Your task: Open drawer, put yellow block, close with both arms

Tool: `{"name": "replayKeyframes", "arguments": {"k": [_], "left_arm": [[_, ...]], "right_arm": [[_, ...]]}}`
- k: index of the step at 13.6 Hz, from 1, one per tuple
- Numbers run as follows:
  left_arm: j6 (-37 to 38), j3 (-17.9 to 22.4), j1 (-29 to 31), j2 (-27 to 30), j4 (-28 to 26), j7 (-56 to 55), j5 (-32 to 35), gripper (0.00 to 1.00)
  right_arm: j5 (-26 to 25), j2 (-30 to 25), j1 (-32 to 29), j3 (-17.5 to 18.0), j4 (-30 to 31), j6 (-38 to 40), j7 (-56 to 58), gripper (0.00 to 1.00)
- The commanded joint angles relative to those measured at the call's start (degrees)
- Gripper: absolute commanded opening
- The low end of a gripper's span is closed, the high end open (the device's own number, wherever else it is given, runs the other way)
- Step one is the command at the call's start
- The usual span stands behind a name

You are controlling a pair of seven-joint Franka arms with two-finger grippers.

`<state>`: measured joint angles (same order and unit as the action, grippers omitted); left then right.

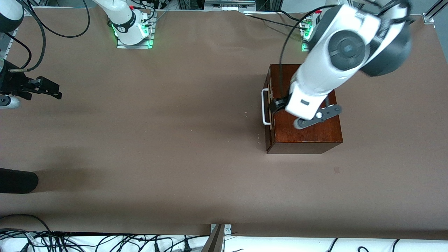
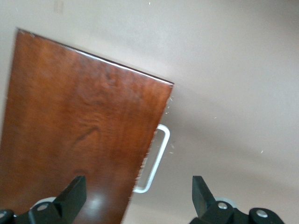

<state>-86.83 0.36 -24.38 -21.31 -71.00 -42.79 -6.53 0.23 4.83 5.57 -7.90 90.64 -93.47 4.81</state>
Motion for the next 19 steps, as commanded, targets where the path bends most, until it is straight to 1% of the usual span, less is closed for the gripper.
{"name": "replayKeyframes", "arguments": {"k": [1, 3, 5, 7, 9, 11, 19], "left_arm": [[-1.0, 2.6, 1.4, 9.6, -10.2, 11.8, -0.8, 1.0], [-1.0, 7.1, 1.3, 13.1, -13.0, 22.0, -0.8, 1.0], [-1.1, 9.8, 1.4, 15.4, -15.3, 29.0, -0.4, 1.0], [-3.0, 11.2, 1.5, 18.0, -19.4, 35.1, 1.8, 1.0], [-7.1, 11.5, 1.8, 21.9, -25.4, 38.6, 3.7, 1.0], [-7.0, 11.5, 4.3, 22.1, -25.5, 40.8, 4.1, 1.0], [-6.9, 11.6, 5.3, 22.0, -24.9, 41.4, 3.9, 1.0]], "right_arm": [[-0.4, -0.1, 0.0, 0.2, -0.6, 0.4, -0.8, 1.0], [-0.4, -0.1, 0.0, 0.2, -0.6, 0.4, -0.8, 1.0], [-0.4, -0.1, 0.0, 0.2, -0.6, 0.4, -0.8, 1.0], [-0.5, -0.1, 0.0, 0.2, -0.6, 0.4, -0.7, 1.0], [-0.4, -0.1, 0.0, 0.2, -0.6, 0.3, -0.7, 1.0], [-0.4, -0.1, 0.0, 0.2, -0.6, 0.3, -0.7, 1.0], [-0.4, -0.1, 0.0, 0.1, -0.6, 0.3, -0.7, 1.0]]}}
